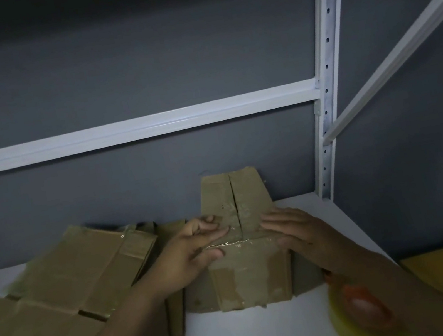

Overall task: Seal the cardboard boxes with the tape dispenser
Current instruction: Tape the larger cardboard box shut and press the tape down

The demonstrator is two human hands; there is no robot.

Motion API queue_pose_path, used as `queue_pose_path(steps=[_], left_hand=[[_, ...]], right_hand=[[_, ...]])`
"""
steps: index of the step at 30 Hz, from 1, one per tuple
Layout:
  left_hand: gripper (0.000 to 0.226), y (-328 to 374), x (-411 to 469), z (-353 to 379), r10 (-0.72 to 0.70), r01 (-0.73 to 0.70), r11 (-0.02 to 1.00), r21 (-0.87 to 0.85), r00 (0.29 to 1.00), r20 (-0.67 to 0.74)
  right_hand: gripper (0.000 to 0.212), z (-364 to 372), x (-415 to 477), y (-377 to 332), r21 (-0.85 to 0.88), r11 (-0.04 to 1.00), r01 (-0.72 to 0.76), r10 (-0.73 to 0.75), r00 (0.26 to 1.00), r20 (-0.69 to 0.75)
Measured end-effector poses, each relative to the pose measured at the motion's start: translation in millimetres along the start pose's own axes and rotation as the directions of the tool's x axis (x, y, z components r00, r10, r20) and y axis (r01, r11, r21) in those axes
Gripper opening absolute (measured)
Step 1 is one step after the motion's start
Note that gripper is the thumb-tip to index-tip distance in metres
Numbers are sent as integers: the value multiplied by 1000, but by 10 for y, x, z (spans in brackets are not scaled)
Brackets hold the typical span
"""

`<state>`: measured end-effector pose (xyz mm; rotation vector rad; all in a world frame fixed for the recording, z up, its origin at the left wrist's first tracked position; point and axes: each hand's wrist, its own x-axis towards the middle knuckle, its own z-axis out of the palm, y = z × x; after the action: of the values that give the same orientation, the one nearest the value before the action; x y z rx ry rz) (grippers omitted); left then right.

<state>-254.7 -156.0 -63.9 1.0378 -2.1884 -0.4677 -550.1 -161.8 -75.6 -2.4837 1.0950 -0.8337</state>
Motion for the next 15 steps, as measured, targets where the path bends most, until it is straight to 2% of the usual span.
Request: queue_pose_path(steps=[2,6,10,12,13,14,15], left_hand=[[53,8,-26,2,-29,29,994,-101,1000,2],[44,28,-72,45,-42,39,992,-117,999,-23],[51,103,-82,-102,-79,82,991,-109,996,32],[48,157,30,-191,-171,167,972,-169,985,-10],[37,155,135,-210,-219,205,966,-157,973,-72],[27,138,266,-212,-243,233,969,-89,960,-139],[26,105,414,-203,-266,268,963,-10,948,-172]], right_hand=[[35,-12,7,-27,34,999,-16,18,999,-50],[53,82,160,-178,-20,999,-48,44,984,-173],[32,40,79,-116,131,991,-27,46,988,-148],[32,3,-15,-75,212,977,-36,68,988,-142],[35,0,-53,-71,234,971,-42,79,986,-148],[38,11,-78,-72,248,968,-48,89,984,-155],[40,32,-97,-73,260,964,-57,102,982,-161]])
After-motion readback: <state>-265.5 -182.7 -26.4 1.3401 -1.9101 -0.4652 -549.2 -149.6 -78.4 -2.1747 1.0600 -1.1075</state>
